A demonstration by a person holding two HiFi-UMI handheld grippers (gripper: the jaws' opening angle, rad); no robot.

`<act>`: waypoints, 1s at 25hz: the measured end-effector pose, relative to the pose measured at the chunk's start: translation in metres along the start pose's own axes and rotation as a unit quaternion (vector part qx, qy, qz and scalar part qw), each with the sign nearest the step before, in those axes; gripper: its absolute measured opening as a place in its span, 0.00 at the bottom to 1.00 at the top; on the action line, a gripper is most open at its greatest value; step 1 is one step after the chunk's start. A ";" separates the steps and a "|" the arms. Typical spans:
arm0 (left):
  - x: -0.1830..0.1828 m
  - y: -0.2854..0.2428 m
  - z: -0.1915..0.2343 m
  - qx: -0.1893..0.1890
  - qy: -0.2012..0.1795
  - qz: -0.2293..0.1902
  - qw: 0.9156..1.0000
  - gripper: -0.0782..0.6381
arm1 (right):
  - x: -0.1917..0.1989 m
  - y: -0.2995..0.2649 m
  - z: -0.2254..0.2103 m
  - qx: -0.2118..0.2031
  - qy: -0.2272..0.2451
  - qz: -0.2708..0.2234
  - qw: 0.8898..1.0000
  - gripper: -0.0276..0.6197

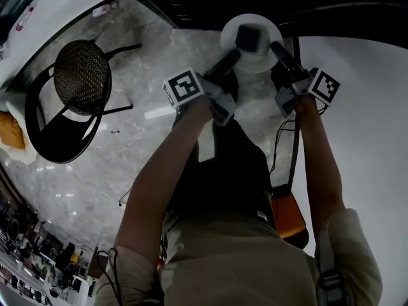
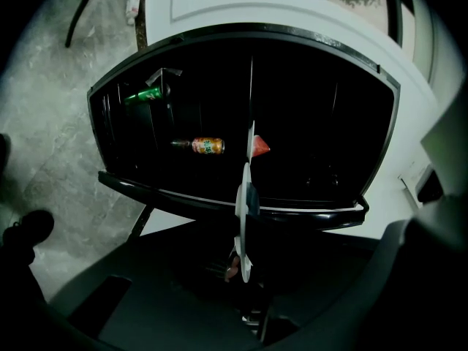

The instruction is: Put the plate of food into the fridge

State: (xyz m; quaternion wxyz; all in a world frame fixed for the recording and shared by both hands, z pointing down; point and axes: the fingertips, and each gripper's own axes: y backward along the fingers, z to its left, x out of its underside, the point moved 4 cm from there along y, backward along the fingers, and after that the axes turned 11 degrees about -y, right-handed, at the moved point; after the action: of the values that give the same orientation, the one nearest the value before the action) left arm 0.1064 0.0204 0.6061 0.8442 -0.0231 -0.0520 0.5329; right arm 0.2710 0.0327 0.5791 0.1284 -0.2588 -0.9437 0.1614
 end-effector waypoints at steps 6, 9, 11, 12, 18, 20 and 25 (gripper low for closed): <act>0.039 -0.012 -0.009 0.026 0.016 -0.014 0.999 0.15 | -0.007 0.035 -0.008 0.001 -0.002 -0.008 1.000 0.09; 0.049 -0.020 -0.007 0.031 -0.001 0.006 1.000 0.15 | -0.010 0.051 -0.008 0.003 0.001 -0.025 1.000 0.09; 0.057 -0.022 -0.005 0.036 -0.004 0.023 0.999 0.15 | -0.009 0.058 -0.011 0.003 0.006 -0.029 1.000 0.09; 0.061 -0.020 -0.003 0.035 -0.007 0.031 0.999 0.15 | -0.005 0.060 -0.013 0.002 0.005 -0.027 1.000 0.09; 0.044 0.008 0.022 -0.018 -0.040 0.055 0.998 0.15 | 0.026 0.031 -0.030 -0.011 -0.014 0.006 1.000 0.09; 0.030 0.019 0.036 -0.030 -0.040 0.043 0.998 0.15 | 0.036 0.012 -0.036 -0.015 -0.017 0.014 1.000 0.09; -0.018 0.031 0.102 -0.055 -0.043 0.004 0.998 0.15 | 0.053 -0.063 -0.076 0.006 -0.027 0.029 0.999 0.09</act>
State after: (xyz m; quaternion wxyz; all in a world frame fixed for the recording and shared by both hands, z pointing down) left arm 0.0596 0.0155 0.7030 0.8364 -0.0468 -0.1179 0.5333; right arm 0.2231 0.0275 0.6803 0.1001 -0.2809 -0.9378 0.1779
